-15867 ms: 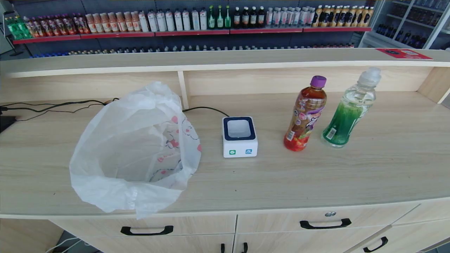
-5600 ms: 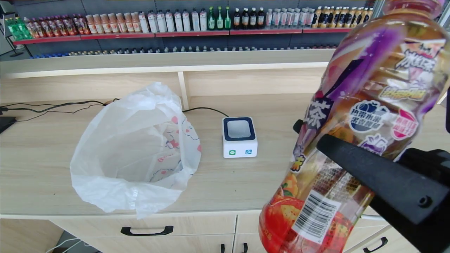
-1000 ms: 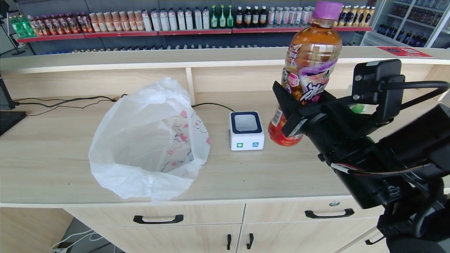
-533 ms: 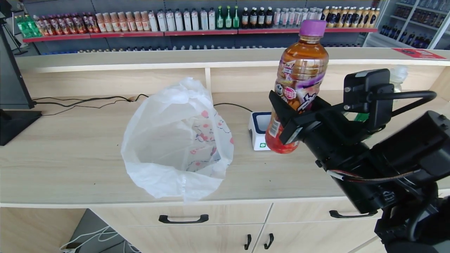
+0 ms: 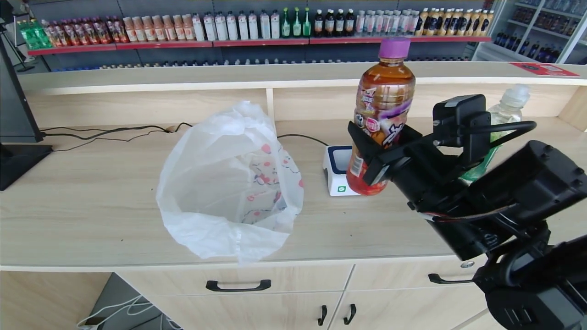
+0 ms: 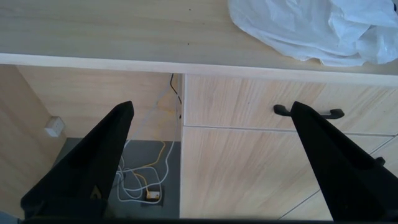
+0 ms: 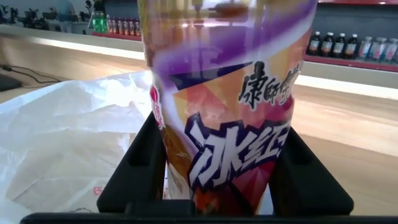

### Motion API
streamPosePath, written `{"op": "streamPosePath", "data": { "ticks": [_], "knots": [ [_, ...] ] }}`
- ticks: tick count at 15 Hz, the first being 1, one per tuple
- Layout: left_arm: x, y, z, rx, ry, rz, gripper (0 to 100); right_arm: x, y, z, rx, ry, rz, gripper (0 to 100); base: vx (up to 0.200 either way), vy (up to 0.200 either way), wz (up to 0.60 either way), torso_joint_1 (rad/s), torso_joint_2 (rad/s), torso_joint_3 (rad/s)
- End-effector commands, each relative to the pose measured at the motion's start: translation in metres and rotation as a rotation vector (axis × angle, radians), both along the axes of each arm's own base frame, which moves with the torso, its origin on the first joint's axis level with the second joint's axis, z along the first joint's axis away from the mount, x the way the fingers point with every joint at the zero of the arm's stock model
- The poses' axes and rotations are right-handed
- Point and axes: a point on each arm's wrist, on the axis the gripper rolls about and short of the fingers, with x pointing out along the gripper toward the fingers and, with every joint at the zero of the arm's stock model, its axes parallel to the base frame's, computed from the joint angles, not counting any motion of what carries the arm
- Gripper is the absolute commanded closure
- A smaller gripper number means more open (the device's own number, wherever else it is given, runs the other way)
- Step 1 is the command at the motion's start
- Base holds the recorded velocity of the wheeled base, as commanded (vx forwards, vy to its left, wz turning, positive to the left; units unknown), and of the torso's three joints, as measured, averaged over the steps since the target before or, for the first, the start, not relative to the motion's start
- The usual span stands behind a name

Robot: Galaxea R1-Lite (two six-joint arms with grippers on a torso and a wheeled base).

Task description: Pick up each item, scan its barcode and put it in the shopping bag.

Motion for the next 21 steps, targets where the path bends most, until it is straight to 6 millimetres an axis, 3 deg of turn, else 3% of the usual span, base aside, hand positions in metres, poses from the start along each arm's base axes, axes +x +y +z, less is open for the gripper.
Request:
{"op": "streamPosePath", "data": {
  "ticks": [1,11,13,19,21],
  "knots": [
    [0.0,0.0,0.0,0.0,0.0,0.0,0,0.015,0.003,-0.008,-0.027,-0.002,0.011,100,0.0,0.0,0.0,0.0,0.0,0.0],
    [0.0,0.0,0.0,0.0,0.0,0.0,0,0.072,-0.01,-0.015,-0.155,-0.121,0.06,100,0.0,0.0,0.0,0.0,0.0,0.0],
    [0.0,0.0,0.0,0.0,0.001,0.0,0,0.09,-0.02,-0.017,-0.297,-0.233,0.064,100,0.0,0.0,0.0,0.0,0.0,0.0],
    [0.0,0.0,0.0,0.0,0.0,0.0,0,0.121,-0.02,-0.009,-0.375,-0.396,0.071,100,0.0,0.0,0.0,0.0,0.0,0.0],
    [0.0,0.0,0.0,0.002,0.0,0.0,0,0.121,-0.021,-0.009,-0.392,-0.409,0.07,100,0.0,0.0,0.0,0.0,0.0,0.0]
  ]
}}
